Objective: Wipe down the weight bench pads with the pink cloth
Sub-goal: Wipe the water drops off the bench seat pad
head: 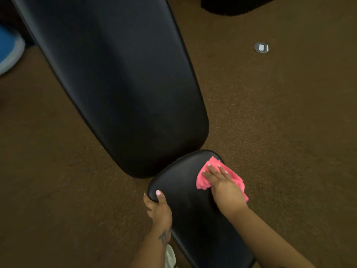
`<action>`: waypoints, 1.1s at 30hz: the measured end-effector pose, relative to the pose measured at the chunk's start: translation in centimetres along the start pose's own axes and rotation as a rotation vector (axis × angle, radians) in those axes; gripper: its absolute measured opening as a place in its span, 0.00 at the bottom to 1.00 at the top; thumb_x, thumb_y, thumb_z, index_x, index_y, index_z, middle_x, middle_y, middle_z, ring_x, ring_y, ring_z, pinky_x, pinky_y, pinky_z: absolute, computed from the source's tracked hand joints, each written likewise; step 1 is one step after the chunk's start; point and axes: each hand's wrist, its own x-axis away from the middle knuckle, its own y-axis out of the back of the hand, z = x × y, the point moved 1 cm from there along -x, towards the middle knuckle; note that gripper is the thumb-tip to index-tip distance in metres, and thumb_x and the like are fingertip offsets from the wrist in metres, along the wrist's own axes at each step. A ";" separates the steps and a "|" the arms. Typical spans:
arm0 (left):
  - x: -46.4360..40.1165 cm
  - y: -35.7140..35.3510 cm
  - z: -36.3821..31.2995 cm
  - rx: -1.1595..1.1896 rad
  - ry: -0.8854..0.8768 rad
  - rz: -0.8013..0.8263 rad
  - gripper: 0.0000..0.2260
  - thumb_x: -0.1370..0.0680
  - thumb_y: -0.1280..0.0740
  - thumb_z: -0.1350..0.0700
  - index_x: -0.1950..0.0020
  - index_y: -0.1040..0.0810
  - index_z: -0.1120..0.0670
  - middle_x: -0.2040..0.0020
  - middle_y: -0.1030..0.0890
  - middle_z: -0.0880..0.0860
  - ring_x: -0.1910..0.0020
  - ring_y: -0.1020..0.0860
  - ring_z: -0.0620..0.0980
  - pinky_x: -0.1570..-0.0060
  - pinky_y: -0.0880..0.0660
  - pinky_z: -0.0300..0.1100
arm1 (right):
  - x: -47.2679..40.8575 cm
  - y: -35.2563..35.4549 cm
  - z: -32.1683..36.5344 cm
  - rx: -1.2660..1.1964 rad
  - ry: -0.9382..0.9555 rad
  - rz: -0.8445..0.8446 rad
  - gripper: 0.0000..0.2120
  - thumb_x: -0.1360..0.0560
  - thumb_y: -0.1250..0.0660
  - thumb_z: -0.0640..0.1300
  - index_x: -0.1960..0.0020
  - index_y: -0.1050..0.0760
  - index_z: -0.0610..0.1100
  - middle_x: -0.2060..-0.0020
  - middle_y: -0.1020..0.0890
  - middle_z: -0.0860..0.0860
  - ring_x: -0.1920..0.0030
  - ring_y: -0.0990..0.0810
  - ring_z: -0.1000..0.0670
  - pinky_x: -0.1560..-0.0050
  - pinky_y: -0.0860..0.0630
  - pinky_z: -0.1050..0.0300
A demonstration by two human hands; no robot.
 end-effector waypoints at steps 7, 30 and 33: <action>-0.1 0.4 0.2 0.059 -0.029 0.028 0.27 0.17 0.49 0.44 0.21 0.54 0.45 0.21 0.47 0.58 0.25 0.42 0.63 0.30 0.41 0.57 | -3.7 0.9 4.6 -0.064 -0.008 -0.129 0.30 0.22 0.46 0.33 0.24 0.51 0.50 0.24 0.54 0.52 0.25 0.56 0.44 0.27 0.53 0.51; -1.9 1.4 2.0 0.173 -0.018 0.144 0.25 0.18 0.52 0.40 0.22 0.52 0.41 0.21 0.46 0.53 0.24 0.44 0.58 0.27 0.43 0.58 | -1.9 -1.1 6.2 0.053 0.260 0.086 0.28 0.22 0.48 0.35 0.26 0.45 0.55 0.24 0.53 0.56 0.25 0.58 0.50 0.28 0.51 0.45; -2.4 1.7 2.7 0.234 0.008 0.201 0.27 0.21 0.50 0.35 0.23 0.49 0.38 0.22 0.43 0.51 0.24 0.42 0.57 0.28 0.42 0.60 | -1.7 -0.9 4.4 0.045 0.263 0.074 0.28 0.22 0.47 0.35 0.26 0.44 0.55 0.24 0.51 0.56 0.25 0.58 0.52 0.27 0.55 0.53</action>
